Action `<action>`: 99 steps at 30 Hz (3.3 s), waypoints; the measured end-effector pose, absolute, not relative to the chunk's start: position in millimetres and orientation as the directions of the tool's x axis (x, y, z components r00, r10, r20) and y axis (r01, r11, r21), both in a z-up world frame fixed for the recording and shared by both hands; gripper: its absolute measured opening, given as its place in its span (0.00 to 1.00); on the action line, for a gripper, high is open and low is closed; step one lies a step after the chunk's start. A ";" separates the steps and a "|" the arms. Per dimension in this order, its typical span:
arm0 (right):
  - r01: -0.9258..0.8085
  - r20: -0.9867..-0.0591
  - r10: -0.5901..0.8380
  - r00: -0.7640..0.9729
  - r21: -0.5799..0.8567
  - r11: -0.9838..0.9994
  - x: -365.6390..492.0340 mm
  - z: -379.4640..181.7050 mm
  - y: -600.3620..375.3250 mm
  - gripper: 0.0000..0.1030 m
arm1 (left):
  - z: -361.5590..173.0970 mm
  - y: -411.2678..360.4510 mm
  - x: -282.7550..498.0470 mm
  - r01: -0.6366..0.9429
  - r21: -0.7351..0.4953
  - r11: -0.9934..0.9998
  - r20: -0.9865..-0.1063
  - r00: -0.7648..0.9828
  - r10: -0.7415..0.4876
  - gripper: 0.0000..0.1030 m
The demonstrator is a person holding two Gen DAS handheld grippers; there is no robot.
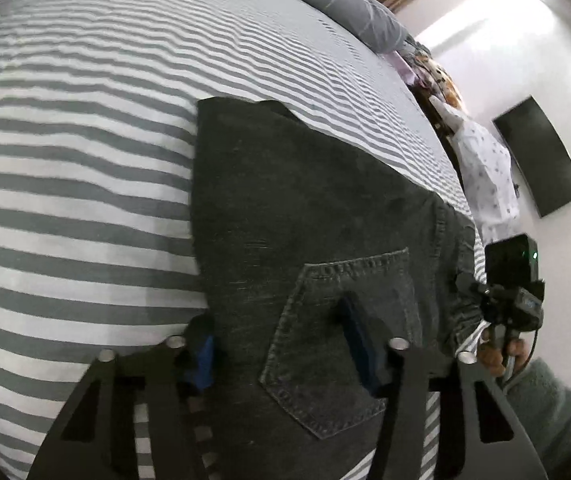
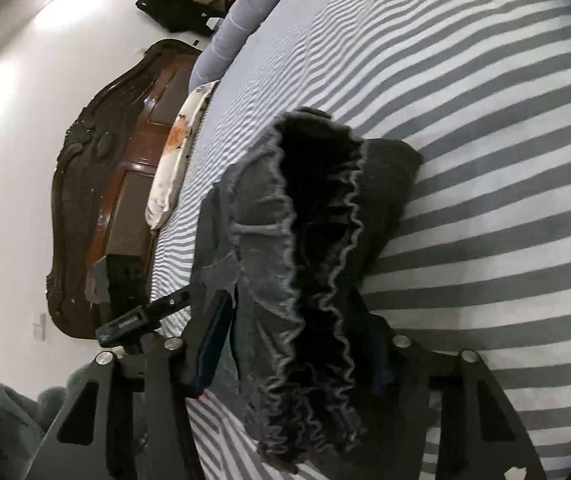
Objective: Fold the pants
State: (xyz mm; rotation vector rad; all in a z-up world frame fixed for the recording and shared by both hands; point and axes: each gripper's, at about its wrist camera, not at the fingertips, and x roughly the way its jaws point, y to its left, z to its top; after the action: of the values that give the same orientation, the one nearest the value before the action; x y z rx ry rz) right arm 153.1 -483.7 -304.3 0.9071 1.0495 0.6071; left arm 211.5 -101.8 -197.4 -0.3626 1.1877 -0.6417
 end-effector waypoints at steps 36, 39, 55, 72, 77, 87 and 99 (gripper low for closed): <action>0.156 -0.691 0.574 0.440 0.688 0.709 152.0 -249.6 -451.4 0.25 | -154.4 -104.1 194.3 0.297 -0.464 0.835 -0.766 0.340 -0.546 0.12; 0.135 -0.689 0.578 0.437 0.685 0.715 153.4 -242.9 -447.2 0.25 | -145.1 -96.1 194.0 0.292 -0.465 0.836 -0.757 0.358 -0.546 0.12; 0.038 -0.652 0.629 0.424 0.707 0.706 235.7 -211.4 -391.5 0.25 | -109.0 -38.6 247.3 0.258 -0.364 0.895 -0.762 0.469 -0.446 0.12; 0.031 -0.732 0.555 0.395 0.614 0.789 312.3 -252.3 -355.9 0.41 | -160.1 -22.1 312.1 0.188 -0.305 0.933 -0.822 0.444 -0.358 0.14; -0.026 -0.796 0.425 0.432 0.460 0.888 293.6 -245.9 -344.7 0.58 | -168.9 -22.0 301.6 0.175 -0.259 0.950 -0.834 0.456 -0.311 0.31; 0.040 -0.793 0.359 0.492 0.432 0.901 249.5 -247.7 -356.2 0.64 | -169.3 -27.7 263.6 0.098 -0.142 0.985 -0.859 0.483 -0.171 0.46; 0.113 -0.854 0.256 0.453 0.340 0.934 260.8 -255.8 -341.0 0.71 | -180.4 -42.4 257.0 0.071 -0.048 0.996 -0.865 0.496 -0.077 0.48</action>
State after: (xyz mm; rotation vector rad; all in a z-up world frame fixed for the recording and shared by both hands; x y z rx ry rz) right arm 260.8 -341.0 -255.8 0.3750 1.1041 0.0912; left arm 257.0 -42.4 -180.4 -0.0065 1.0477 -0.0899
